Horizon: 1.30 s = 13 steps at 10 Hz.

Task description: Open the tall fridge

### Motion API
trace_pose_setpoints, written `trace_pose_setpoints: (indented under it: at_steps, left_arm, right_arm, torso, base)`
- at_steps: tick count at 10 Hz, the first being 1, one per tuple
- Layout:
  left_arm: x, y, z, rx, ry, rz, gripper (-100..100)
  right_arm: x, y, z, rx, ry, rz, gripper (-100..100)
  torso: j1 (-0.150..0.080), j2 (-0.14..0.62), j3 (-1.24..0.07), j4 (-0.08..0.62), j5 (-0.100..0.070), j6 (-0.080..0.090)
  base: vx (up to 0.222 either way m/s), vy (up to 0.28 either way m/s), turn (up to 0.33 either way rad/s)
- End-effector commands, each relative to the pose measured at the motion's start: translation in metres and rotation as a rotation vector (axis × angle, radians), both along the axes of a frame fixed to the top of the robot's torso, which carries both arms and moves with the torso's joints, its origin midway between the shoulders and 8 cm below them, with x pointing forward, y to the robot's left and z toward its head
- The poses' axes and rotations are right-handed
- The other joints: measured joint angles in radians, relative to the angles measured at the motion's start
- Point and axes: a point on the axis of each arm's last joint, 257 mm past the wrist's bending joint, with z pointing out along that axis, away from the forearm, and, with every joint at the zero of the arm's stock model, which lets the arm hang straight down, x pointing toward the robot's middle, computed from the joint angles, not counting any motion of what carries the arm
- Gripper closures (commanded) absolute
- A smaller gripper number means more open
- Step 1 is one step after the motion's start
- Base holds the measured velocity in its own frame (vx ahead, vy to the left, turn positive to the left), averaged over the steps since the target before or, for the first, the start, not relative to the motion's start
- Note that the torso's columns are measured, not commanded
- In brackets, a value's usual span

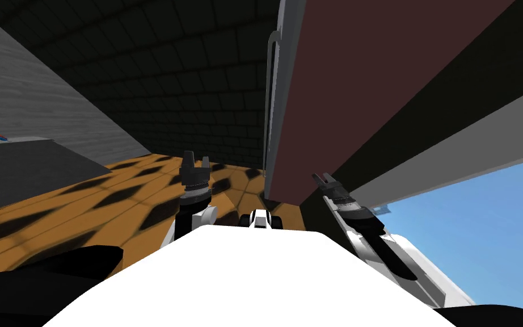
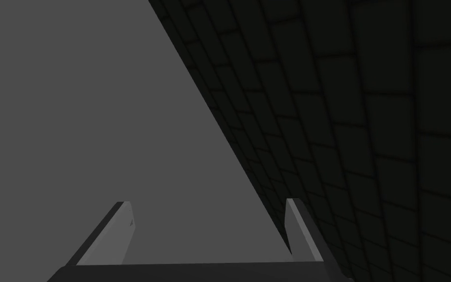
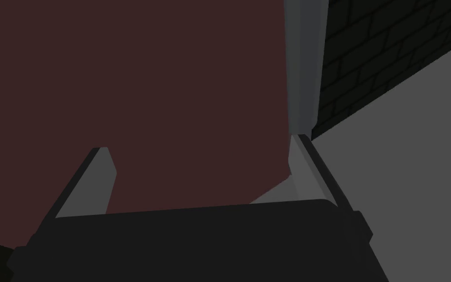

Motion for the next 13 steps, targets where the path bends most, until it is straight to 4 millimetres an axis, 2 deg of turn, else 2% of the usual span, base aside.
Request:
trace_pose_setpoints:
  at_steps: [1, 2, 3, 4, 5, 6, 7, 8, 9, 10, 11, 12, 13]
  left_arm:
    - [0.0, 0.0, 0.0, 0.0, 0.0, 0.0, 0]
    - [0.0, 0.0, 0.0, 0.0, 0.0, 0.0, 0]
    - [0.0, 0.0, 0.0, 0.0, 0.0, 0.0, 0]
    - [0.0, 0.0, 0.0, 0.0, 0.0, 0.0, 0]
    - [0.0, 0.0, 0.0, 0.0, 0.0, 0.0, 0]
    - [0.0, 0.0, 0.0, 0.0, 0.0, 0.0, 0]
    - [0.0, 0.0, 0.0, 0.0, 0.0, 0.0, 0]
    - [0.0, 0.0, 0.0, 0.0, 0.0, 0.0, 0]
    - [0.0, 0.0, 0.0, 0.0, 0.0, 0.0, 0]
    - [0.0, 0.0, 0.0, 0.0, 0.0, 0.0, 0]
    - [0.0, 0.0, 0.0, 0.0, 0.0, 0.0, 0]
    - [0.0, 0.0, 0.0, 0.0, 0.0, 0.0, 0]
    - [0.0, 0.0, 0.0, 0.0, 0.0, 0.0, 0]
  right_arm:
    - [0.002, -0.02, -0.007, -0.125, 0.038, -0.04, -100]
    - [0.002, -0.039, -0.011, -0.224, 0.066, -0.082, -100]
    - [0.003, -0.038, -0.01, -0.233, 0.068, -0.074, -100]
    - [0.002, -0.058, -0.012, -0.331, 0.092, -0.115, -100]
    - [0.003, -0.056, -0.011, -0.341, 0.093, -0.107, -100]
    - [0.003, -0.076, -0.011, -0.435, 0.113, -0.148, -100]
    - [0.004, -0.074, -0.01, -0.449, 0.114, -0.136, -100]
    - [0.004, -0.093, -0.008, -0.538, 0.132, -0.174, -100]
    - [0.006, -0.091, -0.006, -0.555, 0.13, -0.163, -100]
    - [0.005, -0.109, -0.002, -0.639, 0.145, -0.2, -100]
    - [0.008, -0.106, 0.001, -0.658, 0.142, -0.187, -100]
    - [0.008, -0.123, 0.006, -0.74, 0.154, -0.22, -100]
    - [0.011, -0.121, 0.01, -0.758, 0.149, -0.208, -100]
  torso:
    - [0.0, 0.0, 0.0, 0.0, 0.0, 0.001]
    - [-0.002, 0.001, 0.001, 0.0, -0.001, 0.0]
    - [-0.001, -0.001, 0.0, 0.0, -0.001, 0.001]
    - [-0.003, 0.0, 0.0, 0.0, -0.001, 0.0]
    - [-0.003, -0.002, -0.001, 0.0, -0.001, 0.001]
    - [-0.002, -0.001, -0.001, 0.0, -0.001, 0.0]
    - [0.001, 0.0, 0.0, 0.0, 0.0, 0.001]
    - [0.0, 0.002, 0.001, 0.001, 0.0, 0.0]
    - [0.0, 0.0, 0.001, 0.0, 0.0, 0.001]
    - [-0.003, 0.0, 0.0, 0.0, -0.001, 0.0]
    - [-0.003, -0.002, -0.001, 0.0, -0.001, 0.001]
    - [-0.002, 0.0, 0.0, 0.0, -0.001, 0.0]
    - [0.001, 0.001, 0.001, 0.0, 0.0, 0.001]
  base:
    - [0.102, 0.116, -0.077]
    - [0.133, 0.143, -0.127]
    - [0.121, 0.111, -0.095]
    - [0.15, 0.103, -0.147]
    - [0.138, 0.096, -0.065]
    - [0.122, 0.143, -0.118]
    - [0.092, 0.142, -0.079]
    - [0.115, 0.149, -0.13]
    - [0.107, 0.109, -0.073]
    - [0.143, 0.101, -0.125]
    - [0.103, 0.107, -0.065]
    - [0.099, 0.148, -0.117]
    - [0.073, 0.127, -0.067]
